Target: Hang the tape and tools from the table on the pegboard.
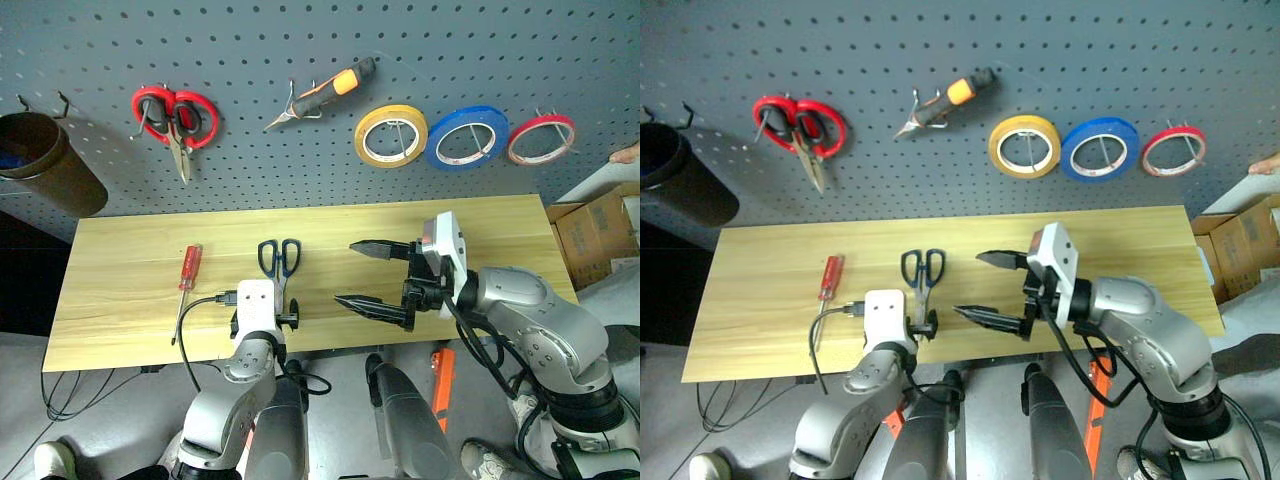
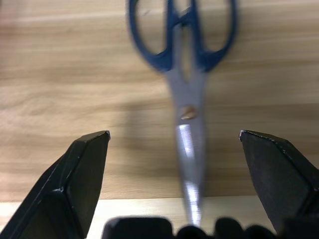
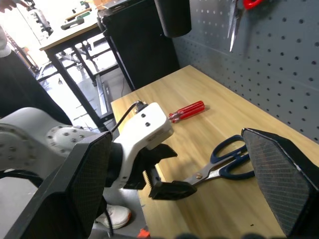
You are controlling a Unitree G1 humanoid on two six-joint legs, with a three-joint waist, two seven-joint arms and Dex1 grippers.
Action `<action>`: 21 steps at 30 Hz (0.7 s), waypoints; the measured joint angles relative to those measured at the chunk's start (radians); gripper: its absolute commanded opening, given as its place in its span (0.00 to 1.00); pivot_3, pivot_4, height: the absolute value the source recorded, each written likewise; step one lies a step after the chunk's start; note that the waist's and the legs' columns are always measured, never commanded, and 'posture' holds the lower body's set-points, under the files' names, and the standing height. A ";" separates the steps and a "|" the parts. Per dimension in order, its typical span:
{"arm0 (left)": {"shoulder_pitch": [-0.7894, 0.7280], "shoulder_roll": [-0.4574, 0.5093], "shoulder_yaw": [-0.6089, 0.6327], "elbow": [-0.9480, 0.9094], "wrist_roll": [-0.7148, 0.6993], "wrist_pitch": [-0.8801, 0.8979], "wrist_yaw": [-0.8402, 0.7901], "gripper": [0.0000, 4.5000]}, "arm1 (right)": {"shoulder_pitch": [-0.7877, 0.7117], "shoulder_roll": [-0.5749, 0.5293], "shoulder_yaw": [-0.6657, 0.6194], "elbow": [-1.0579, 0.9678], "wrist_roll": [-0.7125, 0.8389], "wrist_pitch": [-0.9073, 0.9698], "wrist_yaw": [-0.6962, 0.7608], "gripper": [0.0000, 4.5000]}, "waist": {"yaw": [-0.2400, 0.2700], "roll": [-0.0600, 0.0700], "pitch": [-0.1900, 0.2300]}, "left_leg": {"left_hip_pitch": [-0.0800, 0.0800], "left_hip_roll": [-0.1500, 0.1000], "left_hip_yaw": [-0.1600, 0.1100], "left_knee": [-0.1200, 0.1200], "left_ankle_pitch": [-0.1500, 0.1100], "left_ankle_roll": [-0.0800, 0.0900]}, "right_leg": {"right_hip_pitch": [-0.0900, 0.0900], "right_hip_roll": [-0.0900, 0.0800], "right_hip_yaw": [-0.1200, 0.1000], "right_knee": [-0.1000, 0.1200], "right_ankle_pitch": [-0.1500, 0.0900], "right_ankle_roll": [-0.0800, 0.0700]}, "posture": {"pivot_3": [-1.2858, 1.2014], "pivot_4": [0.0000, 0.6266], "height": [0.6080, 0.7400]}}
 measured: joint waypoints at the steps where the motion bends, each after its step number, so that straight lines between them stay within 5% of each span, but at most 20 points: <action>1: -0.011 -0.001 0.007 0.010 0.008 0.002 -0.007 1.00 | 0.000 -0.006 0.004 0.000 -0.001 -0.006 0.009 1.00 | 0.000 0.000 0.000 | 0.000 0.000 0.000 0.000 0.000 0.000 | 0.000 0.000 0.000 0.000 0.000 0.000 | 0.51 0.76 1.00; 21: -0.174 -0.061 0.075 0.161 0.107 0.071 -0.136 1.00 | -0.015 -0.058 0.046 0.006 0.002 -0.059 0.150 1.00 | 0.000 -0.001 0.006 | 0.000 0.000 0.000 0.000 0.000 0.000 | 0.000 0.000 0.000 0.000 0.000 0.000 | 0.51 0.80 1.00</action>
